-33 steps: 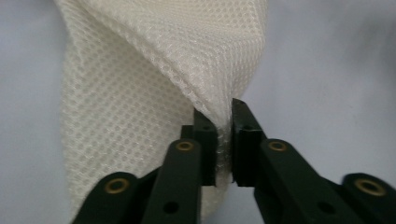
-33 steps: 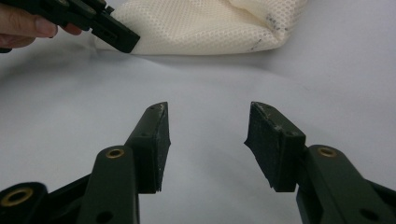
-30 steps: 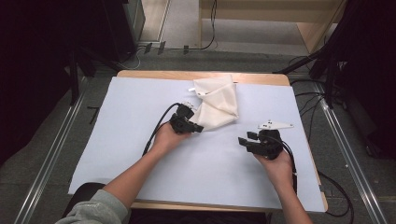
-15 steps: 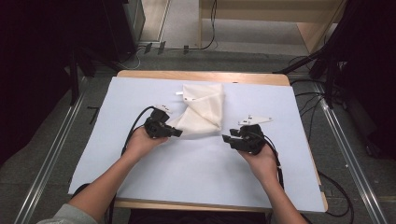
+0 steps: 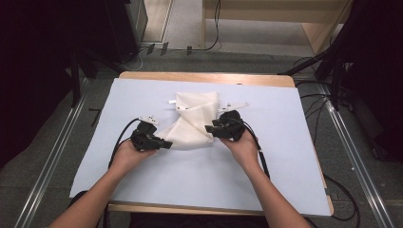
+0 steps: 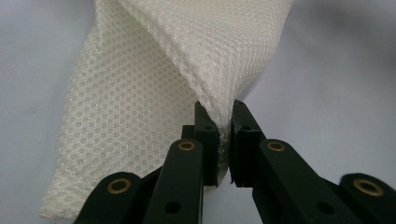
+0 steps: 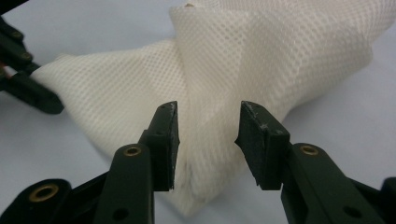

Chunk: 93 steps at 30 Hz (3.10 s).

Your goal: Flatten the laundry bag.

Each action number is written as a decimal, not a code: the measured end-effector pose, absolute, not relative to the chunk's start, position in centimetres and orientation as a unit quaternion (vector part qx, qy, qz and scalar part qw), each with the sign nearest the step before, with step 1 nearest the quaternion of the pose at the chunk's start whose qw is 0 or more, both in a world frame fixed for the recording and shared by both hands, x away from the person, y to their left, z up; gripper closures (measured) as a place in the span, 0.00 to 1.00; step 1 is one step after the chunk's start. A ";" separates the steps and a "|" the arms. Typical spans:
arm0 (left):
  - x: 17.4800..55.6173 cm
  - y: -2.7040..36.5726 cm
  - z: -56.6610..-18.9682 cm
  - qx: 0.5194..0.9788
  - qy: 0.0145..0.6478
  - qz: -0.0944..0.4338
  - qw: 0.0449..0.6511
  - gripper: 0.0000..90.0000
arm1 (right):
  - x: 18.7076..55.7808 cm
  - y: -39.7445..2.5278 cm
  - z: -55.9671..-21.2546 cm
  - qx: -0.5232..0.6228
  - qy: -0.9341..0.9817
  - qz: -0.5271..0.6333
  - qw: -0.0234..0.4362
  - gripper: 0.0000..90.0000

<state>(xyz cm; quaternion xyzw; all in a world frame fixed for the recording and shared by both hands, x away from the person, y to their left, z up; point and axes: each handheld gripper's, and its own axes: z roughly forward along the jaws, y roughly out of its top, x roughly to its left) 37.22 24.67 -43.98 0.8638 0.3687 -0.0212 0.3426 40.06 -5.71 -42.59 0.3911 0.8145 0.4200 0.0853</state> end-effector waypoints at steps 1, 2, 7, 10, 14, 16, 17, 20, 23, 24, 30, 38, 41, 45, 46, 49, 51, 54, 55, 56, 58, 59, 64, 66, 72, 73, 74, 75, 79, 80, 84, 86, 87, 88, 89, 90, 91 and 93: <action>37.2 24.7 -44.0 0.864 0.367 -0.020 0.344 0.77 | 41.0 -4.9 -42.7 0.390 0.816 0.418 0.087 0.65; 37.1 24.8 -44.0 0.865 0.365 -0.015 0.344 0.77 | 41.0 -4.9 -42.7 0.390 0.816 0.418 0.087 0.65; 37.0 24.9 -43.6 0.853 0.372 -0.014 0.366 0.64 | 42.8 -2.7 -41.7 0.374 0.823 0.418 0.093 0.64; 37.0 24.7 -43.7 0.854 0.370 -0.015 0.366 0.65 | 44.0 -1.5 -41.2 0.369 0.825 0.419 0.091 0.62; 37.1 24.7 -43.7 0.854 0.371 -0.015 0.365 0.66 | 45.1 0.0 -40.9 0.367 0.826 0.418 0.092 0.60; 37.3 24.7 -43.8 0.854 0.371 -0.015 0.365 0.67 | 45.6 0.9 -40.8 0.363 0.828 0.418 0.093 0.57; 37.4 24.7 -43.8 0.854 0.372 -0.015 0.364 0.67 | 45.9 2.0 -40.8 0.358 0.833 0.411 0.097 0.55; 37.5 24.6 -44.0 0.854 0.373 -0.016 0.363 0.68 | 46.4 3.3 -41.1 0.352 0.841 0.400 0.094 0.52; 37.8 24.9 -44.4 0.854 0.379 -0.041 0.354 0.77 | 47.0 4.7 -42.6 0.354 0.853 0.374 0.086 0.48; 37.8 24.9 -44.4 0.854 0.379 -0.041 0.354 0.80 | 47.0 4.7 -42.6 0.354 0.853 0.374 0.086 0.48; 37.9 24.9 -44.5 0.851 0.388 -0.046 0.350 0.87 | 47.4 5.4 -44.9 0.357 0.872 0.326 0.082 0.66; 37.9 24.8 -44.7 0.858 0.385 -0.040 0.337 0.89 | 46.6 4.6 -43.0 0.343 0.873 0.335 0.086 0.95; 37.8 24.8 -44.7 0.858 0.386 -0.037 0.337 0.89 | 45.5 2.9 -40.9 0.341 0.859 0.370 0.090 0.95; 37.9 24.8 -44.9 0.858 0.388 -0.036 0.335 0.89 | 44.1 -0.1 -39.0 0.337 0.841 0.413 0.090 0.94; 38.0 24.8 -44.9 0.857 0.389 -0.036 0.335 0.89 | 43.4 -1.7 -38.5 0.340 0.835 0.423 0.092 0.93; 38.0 24.8 -44.9 0.859 0.389 -0.034 0.331 0.89 | 42.6 -3.2 -38.2 0.348 0.826 0.433 0.095 0.93; 38.1 24.7 -44.9 0.858 0.391 -0.035 0.331 0.89 | 41.4 -5.7 -38.0 0.357 0.815 0.445 0.101 0.92; 38.2 24.7 -45.0 0.857 0.394 -0.036 0.330 0.89 | 40.6 -7.2 -38.1 0.367 0.808 0.449 0.104 0.92; 38.2 24.7 -45.1 0.856 0.396 -0.037 0.331 0.89 | 40.0 -8.7 -38.3 0.377 0.801 0.453 0.103 0.92; 38.2 24.7 -45.1 0.857 0.394 -0.036 0.330 0.89 | 40.0 -8.7 -38.3 0.377 0.801 0.453 0.103 0.92; 38.3 24.7 -45.1 0.855 0.396 -0.037 0.333 0.89 | 39.4 -10.0 -38.6 0.386 0.795 0.456 0.106 0.91; 38.3 24.7 -45.1 0.854 0.398 -0.038 0.333 0.89 | 39.0 -10.6 -38.7 0.394 0.791 0.455 0.105 0.91; 38.5 24.9 -45.1 0.854 0.399 -0.037 0.331 0.89 | 36.9 -14.2 -40.4 0.425 0.779 0.449 0.102 0.88; 38.5 24.9 -45.1 0.854 0.401 -0.036 0.329 0.89 | 36.7 -14.6 -40.7 0.431 0.778 0.446 0.101 0.88; 38.8 24.8 -45.0 0.853 0.405 -0.035 0.329 0.90 | 35.4 -17.8 -42.7 0.462 0.769 0.431 0.096 0.85; 38.8 24.8 -45.0 0.853 0.403 -0.035 0.329 0.90 | 35.4 -18.0 -42.8 0.462 0.769 0.431 0.095 0.84; 38.9 24.8 -45.0 0.854 0.404 -0.035 0.327 0.90 | 35.4 -18.0 -42.8 0.462 0.769 0.431 0.095 0.84; 39.0 24.8 -45.0 0.853 0.405 -0.035 0.327 0.91 | 35.3 -18.1 -42.9 0.462 0.770 0.428 0.099 0.82; 39.2 24.8 -45.0 0.850 0.409 -0.038 0.330 0.93 | 35.0 -18.8 -43.2 0.470 0.767 0.427 0.095 0.78; 39.4 24.8 -45.0 0.849 0.411 -0.041 0.330 0.94 | 34.9 -18.9 -43.3 0.471 0.766 0.427 0.095 0.75; 40.0 24.9 -45.0 0.845 0.414 -0.036 0.336 0.95 | 34.6 -19.5 -43.4 0.473 0.769 0.424 0.078 0.62; 40.5 24.9 -44.9 0.846 0.416 -0.028 0.331 0.95 | 34.1 -20.0 -43.4 0.472 0.771 0.420 0.083 0.58; 40.7 25.0 -44.8 0.846 0.418 -0.019 0.331 0.95 | 33.9 -20.5 -43.4 0.473 0.770 0.419 0.088 0.57; 41.0 25.1 -44.7 0.846 0.417 -0.015 0.331 0.95 | 33.6 -21.0 -43.4 0.475 0.768 0.420 0.089 0.57; 41.2 25.2 -44.7 0.844 0.418 -0.011 0.335 0.95 | 33.4 -21.5 -43.3 0.477 0.766 0.420 0.092 0.57; 41.4 25.4 -44.8 0.841 0.423 -0.014 0.336 0.95 | 33.1 -22.1 -43.2 0.480 0.765 0.419 0.097 0.57; 41.7 25.5 -44.8 0.844 0.421 -0.011 0.333 0.95 | 32.7 -23.3 -42.8 0.485 0.759 0.421 0.104 0.59; 42.3 25.6 -44.5 0.843 0.424 0.004 0.333 0.95 | 32.4 -23.8 -42.6 0.488 0.755 0.426 0.107 0.60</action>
